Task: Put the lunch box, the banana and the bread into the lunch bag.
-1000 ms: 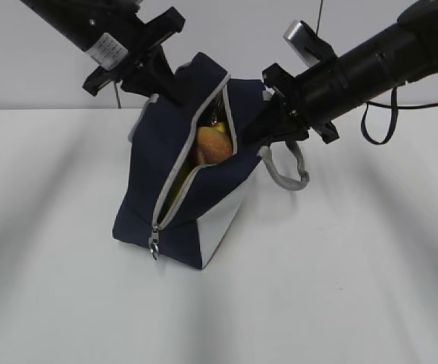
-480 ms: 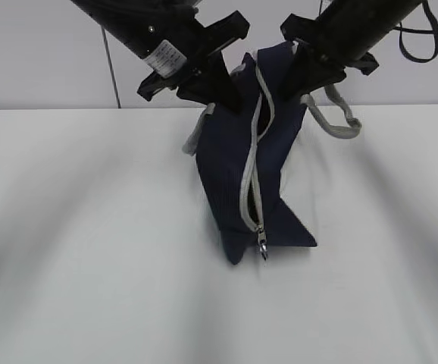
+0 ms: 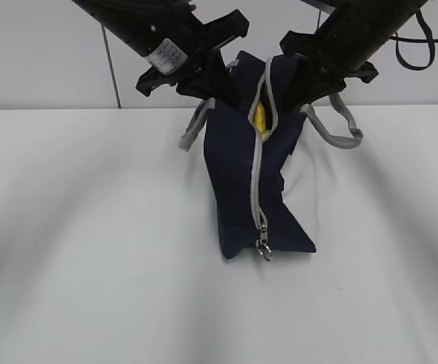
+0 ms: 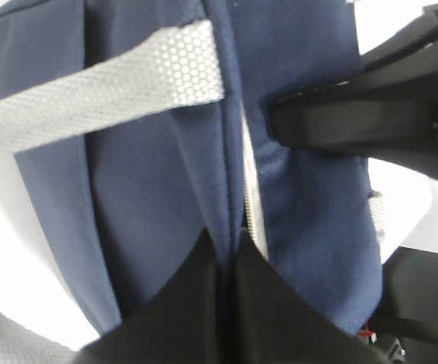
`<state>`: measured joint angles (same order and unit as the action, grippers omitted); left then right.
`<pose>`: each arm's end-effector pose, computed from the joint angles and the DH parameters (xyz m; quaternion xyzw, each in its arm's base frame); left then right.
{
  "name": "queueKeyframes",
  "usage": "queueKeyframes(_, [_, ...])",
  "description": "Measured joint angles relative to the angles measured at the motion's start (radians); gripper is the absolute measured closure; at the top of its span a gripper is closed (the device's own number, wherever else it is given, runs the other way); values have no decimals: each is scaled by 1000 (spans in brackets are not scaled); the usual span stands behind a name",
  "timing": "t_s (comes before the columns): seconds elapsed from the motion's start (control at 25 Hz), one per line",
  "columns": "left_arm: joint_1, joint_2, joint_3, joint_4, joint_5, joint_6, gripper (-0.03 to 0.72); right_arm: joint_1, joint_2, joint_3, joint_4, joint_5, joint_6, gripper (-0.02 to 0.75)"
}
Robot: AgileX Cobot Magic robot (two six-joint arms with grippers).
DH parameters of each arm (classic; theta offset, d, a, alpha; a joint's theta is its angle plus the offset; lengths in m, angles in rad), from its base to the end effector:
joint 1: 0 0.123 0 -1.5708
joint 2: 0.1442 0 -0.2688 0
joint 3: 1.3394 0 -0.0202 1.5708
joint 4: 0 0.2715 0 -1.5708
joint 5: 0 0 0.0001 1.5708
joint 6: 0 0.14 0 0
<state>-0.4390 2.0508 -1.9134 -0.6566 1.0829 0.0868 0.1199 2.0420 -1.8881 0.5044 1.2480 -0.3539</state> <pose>0.4113 -0.2765 0.2465 0.1574 0.9145 -0.3420 0.1479 0.4529 0.1192 0.2256 -0.1785 0.9449 0.2287 0.1514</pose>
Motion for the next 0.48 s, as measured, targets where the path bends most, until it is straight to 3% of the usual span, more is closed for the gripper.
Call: queueKeyframes(0.48, [-64, -40, 10, 151, -102, -112, 691, 0, 2, -7, 42, 0, -50, 749])
